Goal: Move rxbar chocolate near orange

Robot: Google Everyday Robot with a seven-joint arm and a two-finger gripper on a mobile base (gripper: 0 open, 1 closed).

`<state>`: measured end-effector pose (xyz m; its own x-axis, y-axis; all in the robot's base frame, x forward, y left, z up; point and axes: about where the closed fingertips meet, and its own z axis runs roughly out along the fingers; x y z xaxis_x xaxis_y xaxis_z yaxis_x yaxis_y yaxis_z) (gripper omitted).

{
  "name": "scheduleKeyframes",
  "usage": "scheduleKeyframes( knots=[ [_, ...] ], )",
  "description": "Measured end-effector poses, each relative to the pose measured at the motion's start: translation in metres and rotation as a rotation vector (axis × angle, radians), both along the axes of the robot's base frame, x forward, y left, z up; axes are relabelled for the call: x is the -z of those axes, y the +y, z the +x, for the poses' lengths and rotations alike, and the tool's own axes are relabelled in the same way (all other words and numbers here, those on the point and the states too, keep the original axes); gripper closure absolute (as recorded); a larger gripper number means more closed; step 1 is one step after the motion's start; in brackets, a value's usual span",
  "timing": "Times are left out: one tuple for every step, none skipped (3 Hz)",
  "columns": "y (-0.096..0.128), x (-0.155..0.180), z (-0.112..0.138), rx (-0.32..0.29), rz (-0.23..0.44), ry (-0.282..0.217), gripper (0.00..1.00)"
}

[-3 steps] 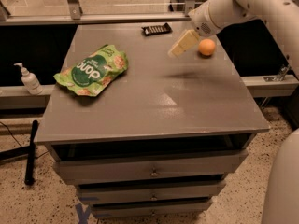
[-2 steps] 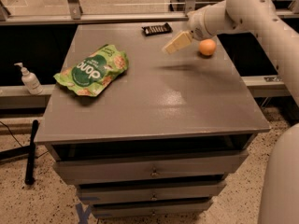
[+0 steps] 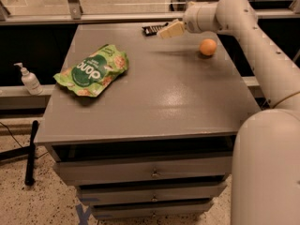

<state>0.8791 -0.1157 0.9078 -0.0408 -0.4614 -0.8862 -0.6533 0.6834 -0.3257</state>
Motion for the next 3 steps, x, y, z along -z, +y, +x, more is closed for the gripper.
scheduleKeyframes(
  knots=[
    [0.012, -0.005, 0.023, 0.006, -0.034, 0.015, 0.0],
    [0.027, 0.007, 0.027, -0.031, -0.082, 0.086, 0.0],
    [0.043, 0.03, 0.023, -0.069, -0.078, 0.174, 0.0]
  ],
)
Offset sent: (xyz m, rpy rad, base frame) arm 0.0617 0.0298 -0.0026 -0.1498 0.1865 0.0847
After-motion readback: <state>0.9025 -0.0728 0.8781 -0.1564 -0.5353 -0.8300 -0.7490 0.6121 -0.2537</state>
